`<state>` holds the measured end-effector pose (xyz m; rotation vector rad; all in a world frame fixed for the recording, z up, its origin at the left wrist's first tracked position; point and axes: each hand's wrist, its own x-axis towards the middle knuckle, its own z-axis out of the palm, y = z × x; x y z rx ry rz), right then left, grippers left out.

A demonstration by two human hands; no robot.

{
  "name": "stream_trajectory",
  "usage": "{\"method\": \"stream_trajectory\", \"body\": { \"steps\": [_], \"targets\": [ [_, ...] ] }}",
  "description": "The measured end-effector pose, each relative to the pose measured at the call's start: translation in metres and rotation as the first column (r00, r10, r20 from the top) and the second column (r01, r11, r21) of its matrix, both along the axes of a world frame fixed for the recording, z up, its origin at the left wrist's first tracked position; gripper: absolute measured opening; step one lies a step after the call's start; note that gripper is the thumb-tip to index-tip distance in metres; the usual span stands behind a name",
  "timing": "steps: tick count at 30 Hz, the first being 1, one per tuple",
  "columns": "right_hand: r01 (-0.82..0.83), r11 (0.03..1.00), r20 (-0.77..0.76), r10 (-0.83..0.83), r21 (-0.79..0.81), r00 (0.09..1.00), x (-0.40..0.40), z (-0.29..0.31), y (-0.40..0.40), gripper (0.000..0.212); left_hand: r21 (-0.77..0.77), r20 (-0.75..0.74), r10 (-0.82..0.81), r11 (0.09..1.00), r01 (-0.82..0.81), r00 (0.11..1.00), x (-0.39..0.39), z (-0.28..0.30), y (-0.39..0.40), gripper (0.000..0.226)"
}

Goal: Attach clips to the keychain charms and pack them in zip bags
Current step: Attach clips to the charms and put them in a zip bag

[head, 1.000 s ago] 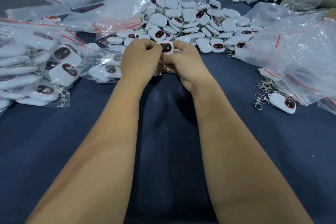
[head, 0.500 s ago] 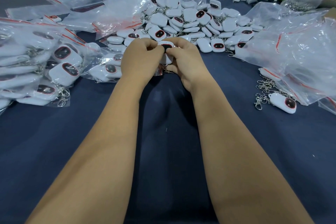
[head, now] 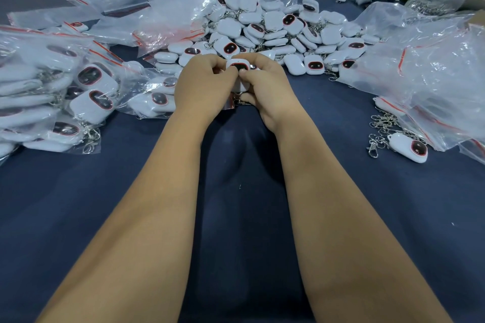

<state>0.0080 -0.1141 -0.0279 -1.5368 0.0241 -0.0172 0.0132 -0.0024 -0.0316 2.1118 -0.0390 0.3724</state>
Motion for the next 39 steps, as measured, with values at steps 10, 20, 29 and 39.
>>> {"method": "stream_trajectory", "body": {
  "steps": [10, 20, 29, 39],
  "targets": [
    [-0.002, 1.0, -0.019, 0.002, 0.017, 1.0, 0.003, -0.002, 0.001, 0.035, 0.054, 0.066, 0.011, 0.998, -0.015, 0.998, 0.004, -0.002, 0.001, 0.019],
    [0.072, 0.997, 0.096, -0.072, 0.004, 0.993, 0.002, -0.002, -0.002, 0.018, -0.214, 0.083, -0.021, 0.976, 0.038, 0.996, 0.0, 0.001, 0.005, 0.019],
    [0.196, 0.967, 0.148, -0.221, 0.164, 0.964, 0.003, 0.002, -0.007, 0.006, -0.426, 0.05, 0.052, 0.904, -0.026, 0.997, 0.006, 0.002, 0.012, 0.022],
    [0.143, 0.952, 0.007, -0.15, 0.269, 0.989, 0.002, 0.003, 0.008, 0.013, -0.426, 0.02, 0.04, 0.904, -0.028, 0.999, 0.005, 0.004, 0.009, 0.023]
  ]
}}
